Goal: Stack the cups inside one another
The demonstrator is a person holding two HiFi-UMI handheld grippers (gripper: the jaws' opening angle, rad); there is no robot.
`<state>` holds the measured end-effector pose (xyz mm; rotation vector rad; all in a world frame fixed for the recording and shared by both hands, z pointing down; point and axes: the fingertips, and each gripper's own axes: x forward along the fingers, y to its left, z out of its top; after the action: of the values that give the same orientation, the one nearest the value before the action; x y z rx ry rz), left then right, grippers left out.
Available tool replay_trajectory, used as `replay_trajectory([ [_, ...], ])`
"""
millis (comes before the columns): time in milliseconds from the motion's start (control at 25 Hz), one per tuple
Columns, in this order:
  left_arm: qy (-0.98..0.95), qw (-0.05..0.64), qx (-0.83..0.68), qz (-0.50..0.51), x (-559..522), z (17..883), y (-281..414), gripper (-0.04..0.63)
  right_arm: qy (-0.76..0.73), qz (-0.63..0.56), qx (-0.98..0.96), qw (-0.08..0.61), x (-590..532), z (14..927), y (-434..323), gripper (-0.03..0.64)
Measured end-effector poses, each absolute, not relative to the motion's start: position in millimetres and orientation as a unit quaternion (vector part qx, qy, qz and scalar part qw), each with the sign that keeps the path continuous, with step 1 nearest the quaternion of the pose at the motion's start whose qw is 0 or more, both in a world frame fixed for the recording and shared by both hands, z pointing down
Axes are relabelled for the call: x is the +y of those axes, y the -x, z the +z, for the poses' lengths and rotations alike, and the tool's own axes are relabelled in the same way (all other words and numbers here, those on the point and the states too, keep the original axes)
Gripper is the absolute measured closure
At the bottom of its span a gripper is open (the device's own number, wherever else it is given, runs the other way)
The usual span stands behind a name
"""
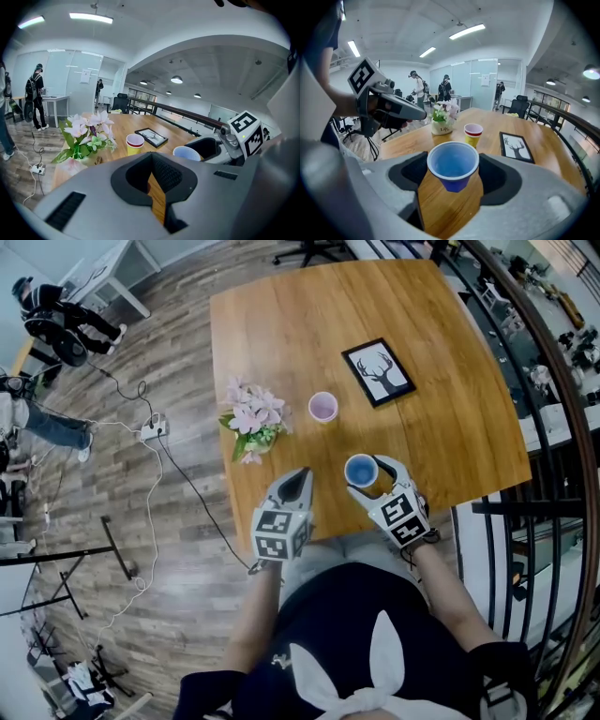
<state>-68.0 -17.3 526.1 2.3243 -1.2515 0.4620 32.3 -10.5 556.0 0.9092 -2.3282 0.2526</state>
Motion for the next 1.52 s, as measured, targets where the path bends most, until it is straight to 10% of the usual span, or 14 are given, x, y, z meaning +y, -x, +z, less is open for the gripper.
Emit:
replay_trajectory([
  [1520, -0.847, 0.224, -0.46, 0.142, -71.0, 486.2, 100.3, 0.578, -0.353, 0.016, -0.914, 0.199, -113.2, 414.7, 22.0, 0.279],
])
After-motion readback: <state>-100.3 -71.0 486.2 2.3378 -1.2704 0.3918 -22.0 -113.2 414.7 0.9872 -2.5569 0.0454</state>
